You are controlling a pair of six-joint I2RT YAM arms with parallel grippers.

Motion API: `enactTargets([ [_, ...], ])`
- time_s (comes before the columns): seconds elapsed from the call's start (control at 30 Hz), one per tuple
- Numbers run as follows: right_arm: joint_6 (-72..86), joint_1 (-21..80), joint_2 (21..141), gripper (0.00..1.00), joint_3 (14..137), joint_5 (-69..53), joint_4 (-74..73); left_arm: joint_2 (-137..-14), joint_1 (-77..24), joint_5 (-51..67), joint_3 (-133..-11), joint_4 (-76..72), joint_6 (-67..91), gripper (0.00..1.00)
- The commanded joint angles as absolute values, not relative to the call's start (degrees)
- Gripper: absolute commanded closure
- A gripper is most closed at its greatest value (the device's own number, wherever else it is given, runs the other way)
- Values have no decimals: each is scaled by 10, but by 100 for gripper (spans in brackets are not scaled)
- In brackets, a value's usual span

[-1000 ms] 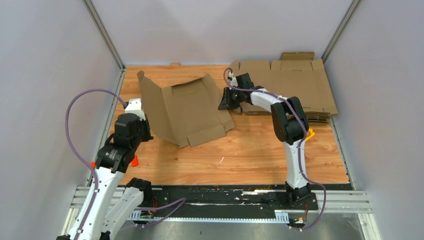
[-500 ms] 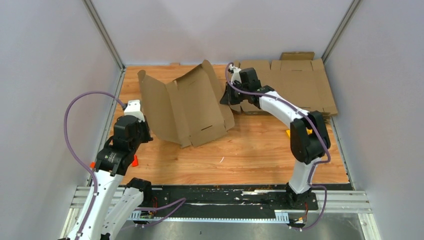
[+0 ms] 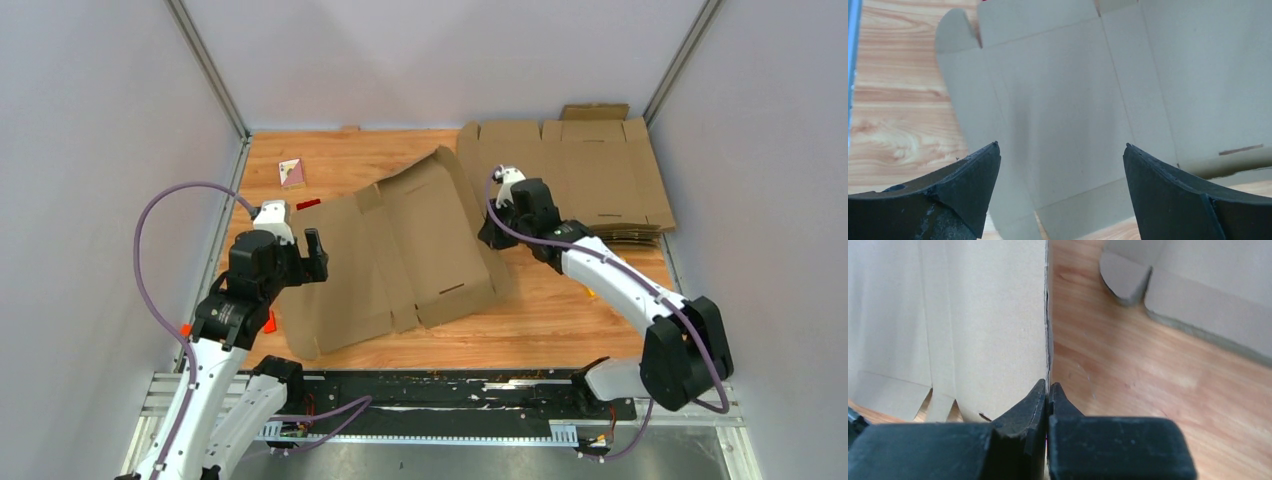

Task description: Fold the paper box

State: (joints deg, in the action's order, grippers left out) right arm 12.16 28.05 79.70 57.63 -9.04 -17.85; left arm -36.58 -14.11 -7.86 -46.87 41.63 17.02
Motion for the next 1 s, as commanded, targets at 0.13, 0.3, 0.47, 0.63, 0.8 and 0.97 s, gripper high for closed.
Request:
enactTargets([
  [0.13, 132, 273, 691, 100, 490, 42, -196, -374, -140, -4, -451, 361, 216, 0],
  [0.3, 147, 272, 654, 100, 460, 95, -205, -390, -140, 33, -404, 305, 292, 0],
  [0.47, 160, 272, 601, 100, 432, 151, -209, -394, -140, 16, -337, 232, 320, 0],
  [0.63, 162, 272, 560, 100, 406, 188, -211, -404, -140, 1, -266, 128, 334, 0],
  [0.8, 161, 272, 571, 100, 409, 203, -223, -468, -140, -84, -238, 58, 321, 0],
  [0.97, 159, 272, 589, 100, 416, 197, -225, -559, -120, -79, -238, -11, 307, 0],
])
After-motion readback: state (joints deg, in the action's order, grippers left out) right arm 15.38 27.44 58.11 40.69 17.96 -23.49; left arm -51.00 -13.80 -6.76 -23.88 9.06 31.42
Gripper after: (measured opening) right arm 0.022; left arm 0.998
